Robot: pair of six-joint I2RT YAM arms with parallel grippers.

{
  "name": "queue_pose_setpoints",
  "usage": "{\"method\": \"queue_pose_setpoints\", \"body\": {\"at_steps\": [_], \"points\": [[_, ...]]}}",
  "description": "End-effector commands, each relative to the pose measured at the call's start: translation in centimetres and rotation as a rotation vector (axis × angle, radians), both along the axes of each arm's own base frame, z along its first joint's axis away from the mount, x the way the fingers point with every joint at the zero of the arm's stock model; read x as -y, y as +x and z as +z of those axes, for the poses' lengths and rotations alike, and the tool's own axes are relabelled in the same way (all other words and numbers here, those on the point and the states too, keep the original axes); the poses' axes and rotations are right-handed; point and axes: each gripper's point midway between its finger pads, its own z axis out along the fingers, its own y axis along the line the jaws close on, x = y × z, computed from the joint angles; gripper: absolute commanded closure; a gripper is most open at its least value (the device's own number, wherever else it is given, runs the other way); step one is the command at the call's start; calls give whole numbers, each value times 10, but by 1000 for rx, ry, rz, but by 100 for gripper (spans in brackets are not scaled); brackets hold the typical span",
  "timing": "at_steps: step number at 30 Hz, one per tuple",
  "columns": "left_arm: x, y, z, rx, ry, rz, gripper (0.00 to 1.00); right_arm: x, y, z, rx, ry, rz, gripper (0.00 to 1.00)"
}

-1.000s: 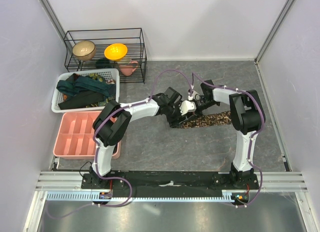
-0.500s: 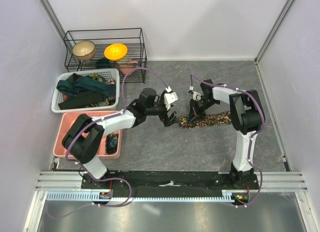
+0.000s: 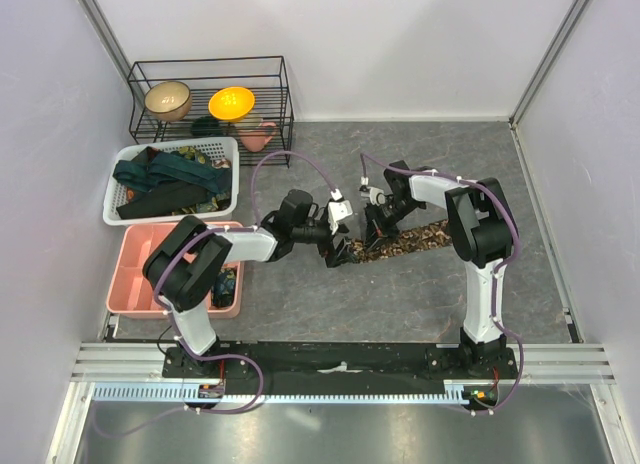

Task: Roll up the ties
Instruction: Roll the tie at the center of the board.

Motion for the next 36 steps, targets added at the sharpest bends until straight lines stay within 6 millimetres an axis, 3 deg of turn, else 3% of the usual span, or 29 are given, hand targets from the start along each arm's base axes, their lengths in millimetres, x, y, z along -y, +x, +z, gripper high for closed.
{"method": "queue_pose_setpoints", "body": {"at_steps": [1,7,16,17,20,22,23,25,29,32,36], "points": [[12,11,-2,97,-15,3,7,18,1,-49,71,-154,60,100],[20,11,-25,67,28,15,18,15,1,-51,65,-138,45,100],[24,5,-45,97,168,-11,59,8,6,-47,65,-101,25,100],[23,6,-47,100,192,-8,67,7,5,-45,65,-98,28,100],[12,7,-56,106,288,5,78,7,8,-36,75,-86,18,92],[-1,4,-65,102,369,-8,80,5,11,-24,85,-68,10,83],[-4,3,-65,109,390,-14,81,6,14,-16,87,-55,-1,73],[-15,1,-68,125,448,-34,82,10,12,-5,71,-43,-11,67],[-12,-2,-60,123,479,-58,84,27,10,20,36,17,-50,47],[-10,-3,-60,108,509,-69,85,30,6,35,20,78,-64,41],[-7,-3,-61,94,547,-90,85,18,2,51,-11,178,-79,41]]}}
